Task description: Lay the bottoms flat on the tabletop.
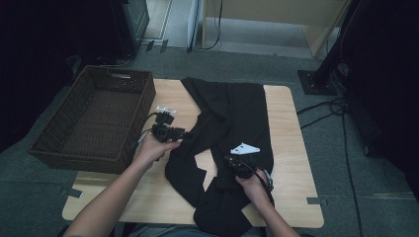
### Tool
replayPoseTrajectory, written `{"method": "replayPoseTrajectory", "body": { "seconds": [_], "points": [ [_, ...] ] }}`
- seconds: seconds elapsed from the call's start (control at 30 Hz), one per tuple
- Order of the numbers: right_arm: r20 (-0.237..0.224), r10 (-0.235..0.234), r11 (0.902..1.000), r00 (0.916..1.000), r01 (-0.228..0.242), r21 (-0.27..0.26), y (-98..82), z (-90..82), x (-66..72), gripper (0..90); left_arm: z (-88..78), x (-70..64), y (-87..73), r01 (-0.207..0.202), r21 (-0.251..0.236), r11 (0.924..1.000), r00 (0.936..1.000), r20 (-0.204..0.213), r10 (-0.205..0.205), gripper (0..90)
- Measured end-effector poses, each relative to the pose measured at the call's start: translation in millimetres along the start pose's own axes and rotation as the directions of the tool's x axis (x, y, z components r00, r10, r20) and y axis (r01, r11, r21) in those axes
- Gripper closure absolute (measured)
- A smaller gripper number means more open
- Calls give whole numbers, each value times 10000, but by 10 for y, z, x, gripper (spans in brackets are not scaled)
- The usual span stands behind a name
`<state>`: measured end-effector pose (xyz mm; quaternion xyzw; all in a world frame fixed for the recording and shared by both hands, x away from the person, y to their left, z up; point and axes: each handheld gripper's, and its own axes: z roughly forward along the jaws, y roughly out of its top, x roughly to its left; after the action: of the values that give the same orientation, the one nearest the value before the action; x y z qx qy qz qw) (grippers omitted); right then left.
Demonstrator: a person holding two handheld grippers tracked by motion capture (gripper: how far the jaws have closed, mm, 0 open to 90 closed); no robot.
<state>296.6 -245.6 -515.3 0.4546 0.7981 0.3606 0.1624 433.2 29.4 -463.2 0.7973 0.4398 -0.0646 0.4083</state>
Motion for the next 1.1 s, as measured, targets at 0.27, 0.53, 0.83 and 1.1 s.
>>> {"method": "replayPoseTrajectory", "body": {
  "seconds": [0.27,0.53,0.83,1.1],
  "points": [
    [-38,-108,9999,9999,107,-65,-3,7,-2,896,599,268,485,173,140,9998,9978,-642,-164,419],
    [-194,-142,9998,9997,139,-170,-6,17,-23,896,843,314,464,136,634,9979,9983,-569,-100,889],
    [-102,-172,9997,9998,171,-152,-3,18,-10,896,108,102,51,52,-871,9962,9991,-418,-88,900],
    [-48,-159,9998,9999,159,-85,4,16,3,896,-464,105,-570,152,-1293,9915,9897,-1393,-333,900]
  ]
}}
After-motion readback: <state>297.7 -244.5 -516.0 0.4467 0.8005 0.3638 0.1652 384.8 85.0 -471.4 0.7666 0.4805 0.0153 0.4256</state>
